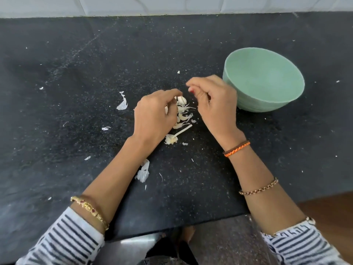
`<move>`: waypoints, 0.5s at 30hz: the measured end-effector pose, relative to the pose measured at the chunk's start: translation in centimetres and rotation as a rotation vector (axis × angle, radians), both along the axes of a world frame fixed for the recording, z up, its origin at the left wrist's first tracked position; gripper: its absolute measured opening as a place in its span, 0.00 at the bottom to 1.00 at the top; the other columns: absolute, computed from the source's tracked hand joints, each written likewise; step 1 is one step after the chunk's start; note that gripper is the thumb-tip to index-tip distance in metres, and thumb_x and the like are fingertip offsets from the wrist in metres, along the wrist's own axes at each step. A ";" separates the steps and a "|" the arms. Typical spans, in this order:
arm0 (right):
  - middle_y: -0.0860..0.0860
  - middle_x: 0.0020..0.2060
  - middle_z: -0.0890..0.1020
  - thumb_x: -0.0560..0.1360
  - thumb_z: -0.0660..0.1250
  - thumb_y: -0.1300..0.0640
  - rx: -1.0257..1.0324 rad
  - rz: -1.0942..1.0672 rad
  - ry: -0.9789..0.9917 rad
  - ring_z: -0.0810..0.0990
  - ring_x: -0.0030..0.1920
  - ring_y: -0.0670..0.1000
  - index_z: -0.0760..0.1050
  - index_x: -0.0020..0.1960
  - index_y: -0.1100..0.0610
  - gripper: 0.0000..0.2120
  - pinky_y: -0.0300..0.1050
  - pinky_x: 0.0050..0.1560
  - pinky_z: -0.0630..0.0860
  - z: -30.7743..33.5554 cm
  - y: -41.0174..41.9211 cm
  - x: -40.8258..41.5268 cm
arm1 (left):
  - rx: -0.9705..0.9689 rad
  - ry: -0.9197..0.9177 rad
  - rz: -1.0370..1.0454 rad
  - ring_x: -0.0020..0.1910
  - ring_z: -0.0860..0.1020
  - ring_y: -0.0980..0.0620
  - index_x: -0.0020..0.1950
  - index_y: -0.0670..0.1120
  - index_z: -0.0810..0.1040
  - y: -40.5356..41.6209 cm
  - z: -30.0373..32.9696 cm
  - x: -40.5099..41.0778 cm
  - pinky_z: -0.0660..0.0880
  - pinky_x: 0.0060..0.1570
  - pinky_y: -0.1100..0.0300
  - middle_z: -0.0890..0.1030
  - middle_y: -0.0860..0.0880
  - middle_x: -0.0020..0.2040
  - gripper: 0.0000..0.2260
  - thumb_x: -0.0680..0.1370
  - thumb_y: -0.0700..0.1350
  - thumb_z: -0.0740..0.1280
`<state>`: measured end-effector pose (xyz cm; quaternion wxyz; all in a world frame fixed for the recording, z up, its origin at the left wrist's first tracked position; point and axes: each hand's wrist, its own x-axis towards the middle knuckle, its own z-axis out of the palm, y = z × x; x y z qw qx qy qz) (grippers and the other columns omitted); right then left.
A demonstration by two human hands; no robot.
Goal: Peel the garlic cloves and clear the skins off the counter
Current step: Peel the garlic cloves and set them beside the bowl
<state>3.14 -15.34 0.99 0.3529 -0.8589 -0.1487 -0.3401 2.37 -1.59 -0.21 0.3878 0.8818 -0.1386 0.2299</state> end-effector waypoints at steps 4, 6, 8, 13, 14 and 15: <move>0.56 0.40 0.82 0.72 0.61 0.69 -0.008 -0.166 0.055 0.78 0.40 0.49 0.81 0.48 0.62 0.11 0.38 0.42 0.71 -0.3 -1.3 -2.6 | -0.034 0.048 -0.018 0.26 0.71 0.52 0.47 0.43 0.83 0.0 0.7 -0.3 0.71 0.32 0.60 0.83 0.47 0.35 0.10 0.74 0.41 0.62; 0.56 0.41 0.83 0.71 0.63 0.68 -0.062 -0.231 0.131 0.80 0.40 0.56 0.82 0.46 0.61 0.10 0.39 0.43 0.68 -1.3 -1.8 -4.9 | -0.037 0.055 -0.015 0.25 0.70 0.53 0.47 0.43 0.83 0.0 0.7 -0.6 0.69 0.33 0.61 0.83 0.47 0.35 0.11 0.74 0.42 0.62; 0.56 0.39 0.83 0.69 0.66 0.67 -0.130 -0.289 0.187 0.79 0.38 0.60 0.82 0.42 0.61 0.07 0.40 0.41 0.66 -2.1 -2.4 -6.8 | -0.035 0.057 -0.029 0.27 0.73 0.52 0.47 0.43 0.83 -0.2 1.0 -0.9 0.72 0.34 0.59 0.83 0.47 0.37 0.11 0.74 0.41 0.61; 0.58 0.44 0.83 0.70 0.68 0.68 -0.020 -0.448 0.337 0.80 0.44 0.60 0.83 0.45 0.62 0.07 0.50 0.47 0.76 -1.8 -4.4 -8.6 | -0.045 0.003 -0.047 0.26 0.74 0.47 0.49 0.42 0.83 -0.6 1.1 -1.5 0.76 0.35 0.53 0.84 0.44 0.37 0.11 0.74 0.41 0.61; 0.58 0.46 0.83 0.72 0.67 0.67 -0.019 -0.477 0.371 0.80 0.46 0.60 0.82 0.47 0.62 0.07 0.50 0.50 0.75 -1.8 -4.7 -8.7 | -0.052 0.004 -0.044 0.26 0.72 0.48 0.49 0.42 0.83 -0.6 1.0 -1.6 0.76 0.36 0.53 0.84 0.44 0.38 0.11 0.74 0.41 0.62; 0.57 0.49 0.82 0.73 0.66 0.66 -0.029 -0.501 0.398 0.79 0.48 0.59 0.82 0.49 0.61 0.08 0.48 0.51 0.72 -1.8 -4.8 -8.8 | -0.062 0.008 -0.043 0.25 0.70 0.50 0.49 0.42 0.83 -0.5 0.9 -1.6 0.76 0.36 0.53 0.84 0.44 0.38 0.11 0.74 0.40 0.62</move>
